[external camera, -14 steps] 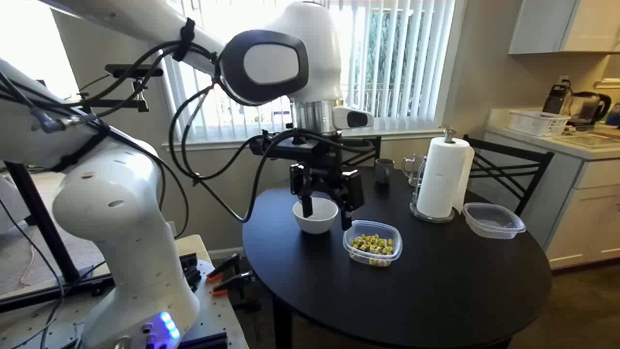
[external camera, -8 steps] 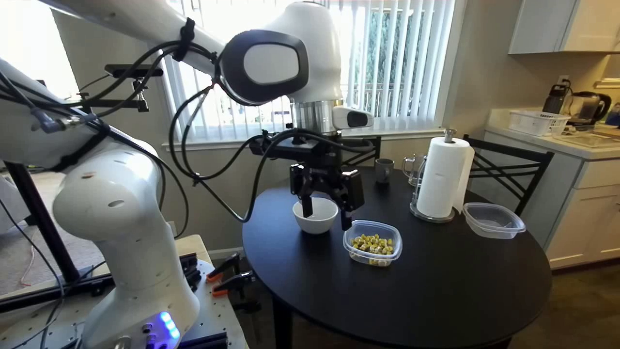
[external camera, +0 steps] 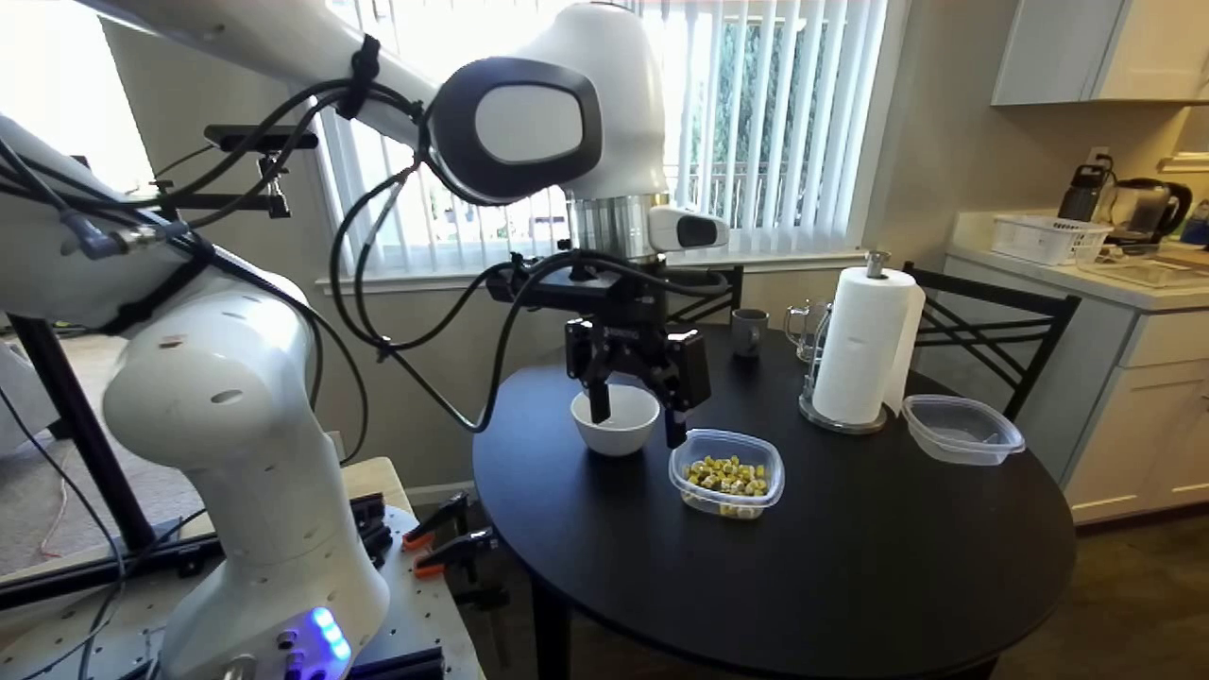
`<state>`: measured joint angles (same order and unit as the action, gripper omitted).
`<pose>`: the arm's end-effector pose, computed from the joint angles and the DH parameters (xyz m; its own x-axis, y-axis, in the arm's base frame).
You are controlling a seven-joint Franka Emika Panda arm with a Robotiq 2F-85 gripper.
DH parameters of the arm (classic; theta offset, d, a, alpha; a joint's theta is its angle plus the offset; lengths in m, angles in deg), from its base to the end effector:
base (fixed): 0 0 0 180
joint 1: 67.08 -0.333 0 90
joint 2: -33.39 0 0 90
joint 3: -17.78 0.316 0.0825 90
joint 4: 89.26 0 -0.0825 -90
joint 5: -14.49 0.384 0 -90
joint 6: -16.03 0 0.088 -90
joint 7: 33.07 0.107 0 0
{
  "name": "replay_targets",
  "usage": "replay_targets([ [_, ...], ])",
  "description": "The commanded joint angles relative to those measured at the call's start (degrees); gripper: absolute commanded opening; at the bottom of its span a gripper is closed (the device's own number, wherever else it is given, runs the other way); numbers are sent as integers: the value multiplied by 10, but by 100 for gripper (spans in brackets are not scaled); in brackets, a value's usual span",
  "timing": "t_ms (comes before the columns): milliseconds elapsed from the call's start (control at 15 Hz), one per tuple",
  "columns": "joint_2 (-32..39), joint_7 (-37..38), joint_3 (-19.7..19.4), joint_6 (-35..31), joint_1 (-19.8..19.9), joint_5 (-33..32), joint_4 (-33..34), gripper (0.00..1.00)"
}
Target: Pour the contents in the container into the bowl
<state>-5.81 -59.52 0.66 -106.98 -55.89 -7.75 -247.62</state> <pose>0.2949 -0.1678 0.4051 0.9737 0.2269 -0.0229 0.2277 -0.9614 0.1544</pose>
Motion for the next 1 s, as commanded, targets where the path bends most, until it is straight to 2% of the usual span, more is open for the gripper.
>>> replay_targets([
  [0, -55, 12, 34, 0, -6, -1, -10, 100],
  [267, -83, 24, 82, -5, -73, 34, -13, 100],
  [600, -16, 41, 109, -50, -148, 62, -8, 100],
  [733, 20, 32, 104, -89, -158, 62, -9, 100],
  [867, 59, 33, 99, -129, -150, 55, -9, 100],
  [933, 16, 30, 109, -89, -151, 60, -9, 100],
])
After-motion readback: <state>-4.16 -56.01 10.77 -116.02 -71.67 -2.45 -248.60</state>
